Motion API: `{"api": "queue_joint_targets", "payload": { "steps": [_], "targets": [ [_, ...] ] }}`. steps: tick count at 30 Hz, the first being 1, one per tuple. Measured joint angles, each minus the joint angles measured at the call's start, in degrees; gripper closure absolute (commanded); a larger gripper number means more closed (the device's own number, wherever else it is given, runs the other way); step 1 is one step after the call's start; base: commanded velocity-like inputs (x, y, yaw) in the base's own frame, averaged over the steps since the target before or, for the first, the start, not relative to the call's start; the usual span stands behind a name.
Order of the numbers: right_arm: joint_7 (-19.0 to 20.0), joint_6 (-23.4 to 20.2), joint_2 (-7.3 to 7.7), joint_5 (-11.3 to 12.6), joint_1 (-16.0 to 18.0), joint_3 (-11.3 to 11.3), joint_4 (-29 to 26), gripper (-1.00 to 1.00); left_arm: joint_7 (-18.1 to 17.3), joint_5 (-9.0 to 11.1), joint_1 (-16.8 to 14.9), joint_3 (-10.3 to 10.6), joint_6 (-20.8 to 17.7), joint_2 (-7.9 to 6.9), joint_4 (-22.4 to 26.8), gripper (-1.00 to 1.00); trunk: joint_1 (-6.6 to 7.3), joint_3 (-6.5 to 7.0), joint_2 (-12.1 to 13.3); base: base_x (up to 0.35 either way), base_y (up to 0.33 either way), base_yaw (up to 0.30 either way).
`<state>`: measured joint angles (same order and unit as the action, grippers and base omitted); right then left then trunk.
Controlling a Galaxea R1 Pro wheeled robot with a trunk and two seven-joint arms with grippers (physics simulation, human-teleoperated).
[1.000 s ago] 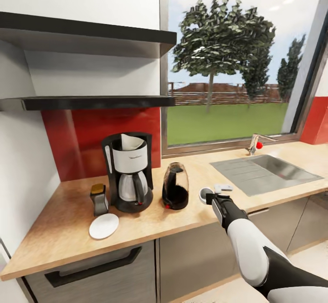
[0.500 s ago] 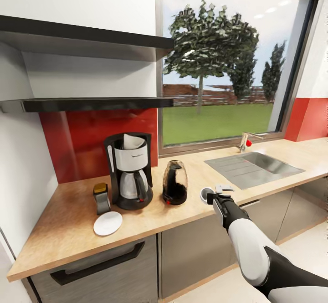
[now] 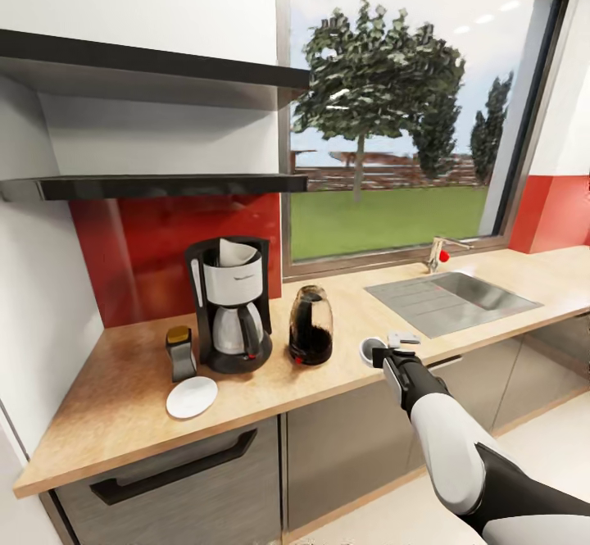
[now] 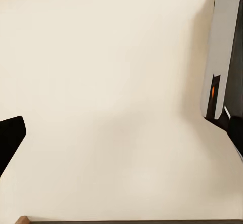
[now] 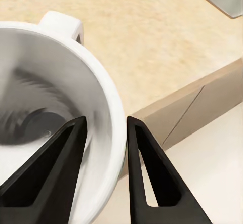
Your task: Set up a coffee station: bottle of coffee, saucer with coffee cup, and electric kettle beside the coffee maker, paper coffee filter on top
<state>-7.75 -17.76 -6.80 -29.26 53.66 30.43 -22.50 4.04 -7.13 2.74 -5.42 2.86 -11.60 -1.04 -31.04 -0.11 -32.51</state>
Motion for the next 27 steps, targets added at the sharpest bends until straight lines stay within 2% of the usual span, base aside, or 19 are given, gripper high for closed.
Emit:
{"api": "queue_joint_targets", "payload": {
  "steps": [9, 17, 27],
  "targets": [
    [0.0, 0.0, 0.01, 0.0, 0.0, 0.0, 0.0, 1.00, 0.0, 0.0, 0.0, 0.0, 0.0, 0.00, 0.0, -1.00, -0.01, -0.64, 0.1, -0.072, 0.000, -0.135],
    [0.0, 0.0, 0.01, 0.0, 0.0, 0.0, 0.0, 1.00, 0.0, 0.0, 0.0, 0.0, 0.0, -0.06, 0.0, -1.00, -0.03, -1.29, 0.1, -0.307, 0.035, -0.158],
    [0.0, 0.0, -0.06, 0.0, 0.0, 0.0, 0.0, 1.00, 0.0, 0.0, 0.0, -0.1, 0.0, 0.00, 0.0, -1.00, -0.02, -2.09, 0.1, -0.305, 0.187, -0.177]
  ]
}}
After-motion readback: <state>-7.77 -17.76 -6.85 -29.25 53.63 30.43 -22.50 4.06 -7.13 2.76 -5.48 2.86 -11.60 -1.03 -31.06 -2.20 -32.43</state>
